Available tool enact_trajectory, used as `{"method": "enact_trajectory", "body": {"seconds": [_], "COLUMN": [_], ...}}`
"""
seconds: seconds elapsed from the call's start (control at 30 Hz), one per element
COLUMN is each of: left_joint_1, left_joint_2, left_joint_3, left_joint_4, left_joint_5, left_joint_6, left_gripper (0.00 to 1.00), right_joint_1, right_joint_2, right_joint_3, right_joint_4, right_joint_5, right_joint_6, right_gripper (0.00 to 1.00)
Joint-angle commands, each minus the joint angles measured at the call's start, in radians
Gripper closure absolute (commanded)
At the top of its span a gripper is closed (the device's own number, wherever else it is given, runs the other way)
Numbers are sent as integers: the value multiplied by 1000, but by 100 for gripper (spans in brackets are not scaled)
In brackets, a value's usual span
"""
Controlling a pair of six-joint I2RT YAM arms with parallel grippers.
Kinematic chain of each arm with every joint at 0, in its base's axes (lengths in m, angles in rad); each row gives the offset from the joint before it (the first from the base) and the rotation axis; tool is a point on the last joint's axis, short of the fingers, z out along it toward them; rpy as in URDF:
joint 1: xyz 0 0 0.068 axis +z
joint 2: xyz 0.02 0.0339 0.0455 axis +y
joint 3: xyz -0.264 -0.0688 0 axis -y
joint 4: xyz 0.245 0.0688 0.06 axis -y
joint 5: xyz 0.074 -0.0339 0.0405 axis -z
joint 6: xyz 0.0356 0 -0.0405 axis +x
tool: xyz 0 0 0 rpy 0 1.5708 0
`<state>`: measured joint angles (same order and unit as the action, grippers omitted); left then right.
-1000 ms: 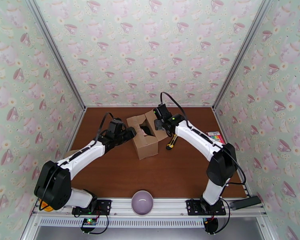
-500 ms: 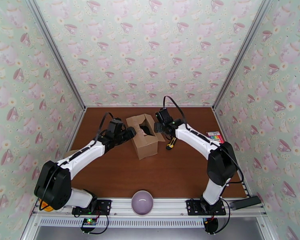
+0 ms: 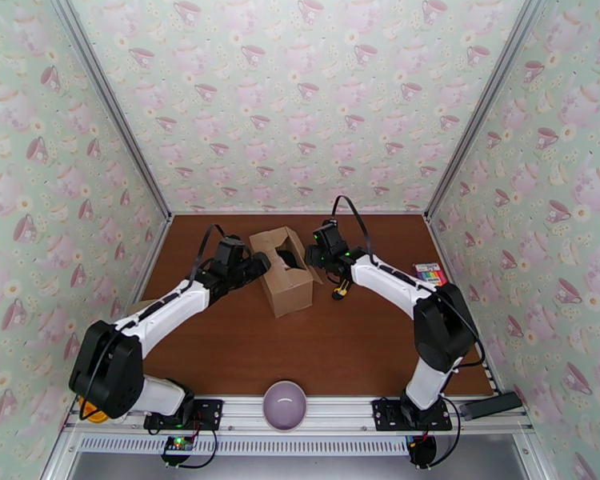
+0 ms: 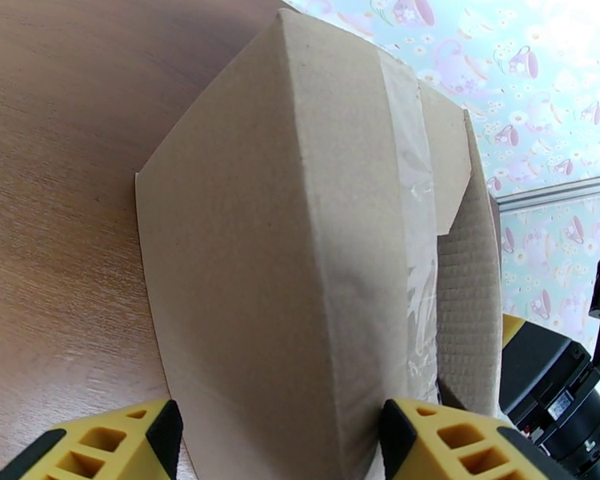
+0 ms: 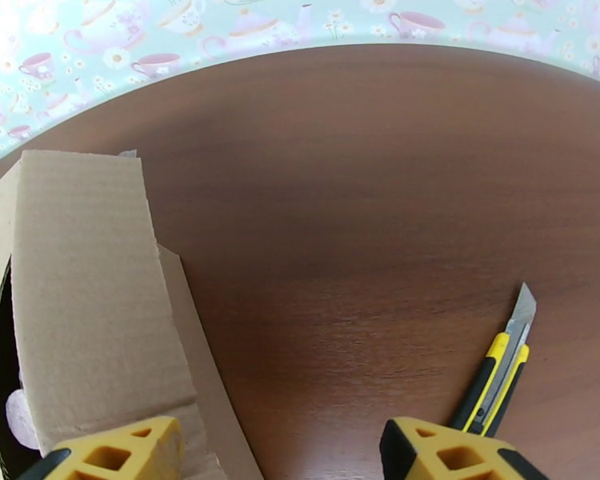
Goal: Unpack the express box
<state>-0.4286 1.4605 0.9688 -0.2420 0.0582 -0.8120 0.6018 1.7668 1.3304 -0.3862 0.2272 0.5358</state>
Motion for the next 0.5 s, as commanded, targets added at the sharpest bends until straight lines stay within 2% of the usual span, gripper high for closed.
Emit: {"method": "enact_trajectory", "body": {"seconds": [0.0, 0.2, 0.47], "left_joint_1": [-21, -22, -31], "left_joint_2": [89, 56, 22], "left_joint_3": [-42, 38, 256], "left_joint_4": [-214, -295, -471], "left_joint_5": [-18, -57, -119], "left_joint_6": [20, 61, 151], "left_gripper": [29, 29, 22], "right_joint_1": [55, 55, 56], "right_joint_2": [40, -16, -54], "right_joint_3": [-50, -14, 58], "right_joint_4": [-58, -126, -215], "right_joint_5": [-85, -19, 25], "right_joint_6": [1, -29, -50], "right_gripper": [30, 30, 30]}}
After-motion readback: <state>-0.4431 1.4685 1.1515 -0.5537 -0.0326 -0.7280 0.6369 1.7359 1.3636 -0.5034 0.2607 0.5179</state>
